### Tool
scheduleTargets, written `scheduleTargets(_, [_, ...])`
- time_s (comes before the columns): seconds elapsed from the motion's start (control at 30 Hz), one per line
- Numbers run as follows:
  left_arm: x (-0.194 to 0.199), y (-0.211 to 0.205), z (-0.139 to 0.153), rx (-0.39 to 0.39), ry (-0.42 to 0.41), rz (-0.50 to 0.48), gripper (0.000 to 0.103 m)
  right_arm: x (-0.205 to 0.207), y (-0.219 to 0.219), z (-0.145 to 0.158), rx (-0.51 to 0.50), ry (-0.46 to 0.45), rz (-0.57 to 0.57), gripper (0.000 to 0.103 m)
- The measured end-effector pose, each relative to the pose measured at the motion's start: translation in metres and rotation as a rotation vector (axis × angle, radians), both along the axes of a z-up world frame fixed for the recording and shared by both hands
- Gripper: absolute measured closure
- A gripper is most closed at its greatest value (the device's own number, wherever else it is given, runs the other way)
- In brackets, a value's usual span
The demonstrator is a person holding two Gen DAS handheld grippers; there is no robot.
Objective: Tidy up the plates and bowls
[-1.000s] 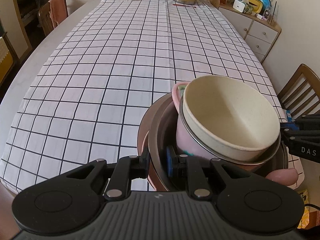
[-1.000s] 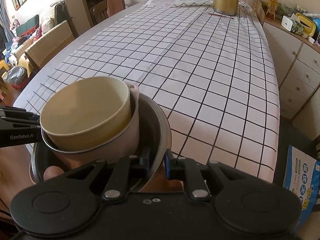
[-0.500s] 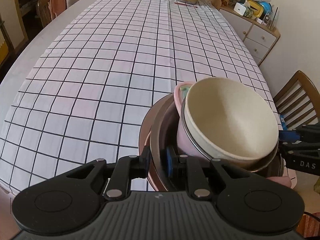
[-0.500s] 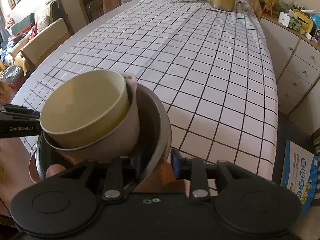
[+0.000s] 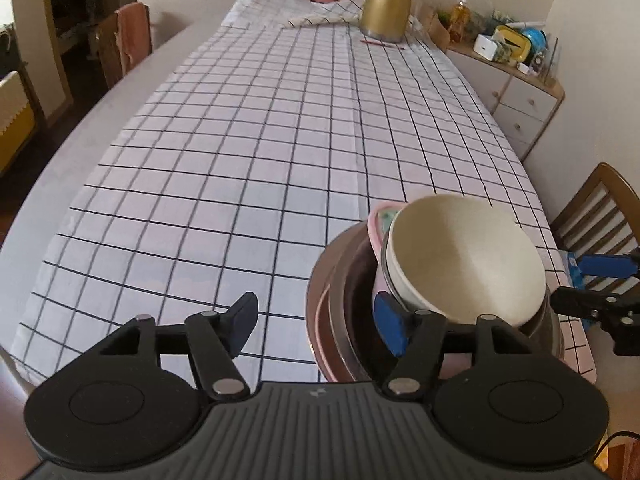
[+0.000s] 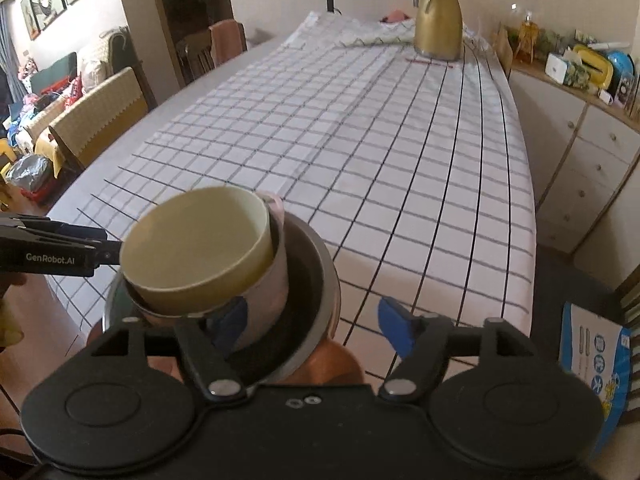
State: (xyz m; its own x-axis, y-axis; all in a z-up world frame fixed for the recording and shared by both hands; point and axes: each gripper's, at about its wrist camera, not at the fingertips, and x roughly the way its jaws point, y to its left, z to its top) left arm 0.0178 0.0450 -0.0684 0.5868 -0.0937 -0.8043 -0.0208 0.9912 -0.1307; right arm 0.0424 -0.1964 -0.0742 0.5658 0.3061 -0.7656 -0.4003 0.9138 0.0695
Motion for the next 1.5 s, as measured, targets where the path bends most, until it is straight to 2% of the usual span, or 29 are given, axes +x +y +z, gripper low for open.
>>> scheduleTargets(0.2, [-0.012,0.001,0.015,0.022,-0.036,0.045,0.038,-0.008,-0.002,0.015,0.043,-0.040,0.045,0.018])
scheduleTargets(0.27, [-0.019,0.000,0.022,0.019,-0.053,0.061,0.031,-0.011,-0.002,0.021,0.054,-0.055,0.064,0.015])
scheduleTargets(0.4, [-0.034,-0.007,0.037,0.022,-0.103,0.086,0.025,-0.018,-0.004,0.033,0.073,-0.092,0.096,0.011])
scheduleTargets(0.77, [-0.073,-0.040,0.062,0.027,-0.157,0.119,0.022,-0.048,-0.020,0.060,0.142,-0.197,0.132,0.001])
scheduleTargets(0.87, [-0.083,-0.048,0.066,0.008,-0.157,0.119,0.021,-0.054,-0.027,0.063,0.171,-0.203,0.122,0.001])
scheduleTargets(1.07, [-0.102,-0.070,0.075,0.036,-0.178,0.120,0.021,-0.062,-0.041,0.069,0.221,-0.223,0.084,0.000])
scheduleTargets(1.23, [-0.114,-0.083,0.080,0.026,-0.180,0.116,0.021,-0.072,-0.044,0.073,0.224,-0.260,0.077,0.000])
scheduleTargets(1.5, [-0.133,-0.101,0.086,0.023,-0.174,0.122,0.021,-0.090,-0.048,0.078,0.238,-0.268,0.104,0.000])
